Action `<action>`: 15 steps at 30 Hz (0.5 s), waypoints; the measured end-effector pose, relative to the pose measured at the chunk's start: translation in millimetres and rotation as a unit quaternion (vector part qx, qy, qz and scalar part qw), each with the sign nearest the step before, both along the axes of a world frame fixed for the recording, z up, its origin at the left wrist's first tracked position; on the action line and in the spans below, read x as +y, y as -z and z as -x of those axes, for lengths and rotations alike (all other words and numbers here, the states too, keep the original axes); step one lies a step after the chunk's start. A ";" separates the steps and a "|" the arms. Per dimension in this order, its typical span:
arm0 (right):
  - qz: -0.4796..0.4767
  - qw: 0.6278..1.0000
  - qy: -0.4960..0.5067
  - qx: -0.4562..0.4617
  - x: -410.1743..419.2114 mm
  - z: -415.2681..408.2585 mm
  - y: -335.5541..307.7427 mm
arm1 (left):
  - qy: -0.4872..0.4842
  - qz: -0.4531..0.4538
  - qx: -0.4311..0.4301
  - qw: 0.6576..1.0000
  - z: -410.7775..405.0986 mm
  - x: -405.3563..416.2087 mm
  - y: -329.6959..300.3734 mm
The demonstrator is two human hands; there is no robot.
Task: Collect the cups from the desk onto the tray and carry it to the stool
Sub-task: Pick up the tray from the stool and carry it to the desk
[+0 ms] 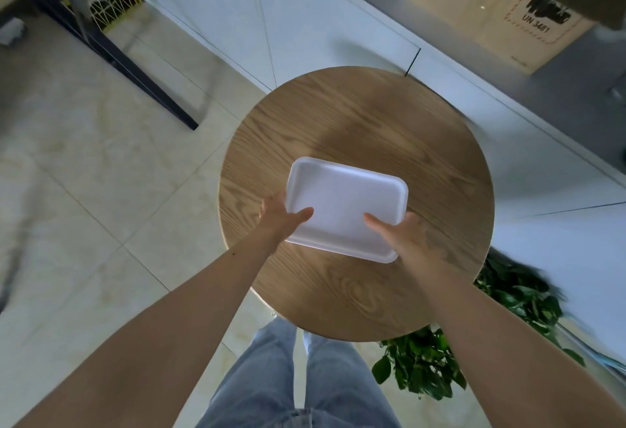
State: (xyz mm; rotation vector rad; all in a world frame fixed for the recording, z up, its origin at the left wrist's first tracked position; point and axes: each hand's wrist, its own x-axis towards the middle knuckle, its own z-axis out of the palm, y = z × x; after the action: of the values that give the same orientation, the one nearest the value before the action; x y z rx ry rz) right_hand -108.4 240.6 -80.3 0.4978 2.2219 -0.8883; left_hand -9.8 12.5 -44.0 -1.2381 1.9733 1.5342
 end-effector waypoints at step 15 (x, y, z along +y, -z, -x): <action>0.133 0.960 -0.059 0.240 -57.6 2.3 -63.1 | -0.238 0.127 0.115 0.956 -52.0 -45.5 -50.9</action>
State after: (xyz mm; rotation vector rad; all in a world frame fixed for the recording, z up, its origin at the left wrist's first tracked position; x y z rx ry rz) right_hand -110.7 183.0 -17.2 0.0170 2.4670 -1.3282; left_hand 42.2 -33.0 6.9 -1.8210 2.1811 1.7457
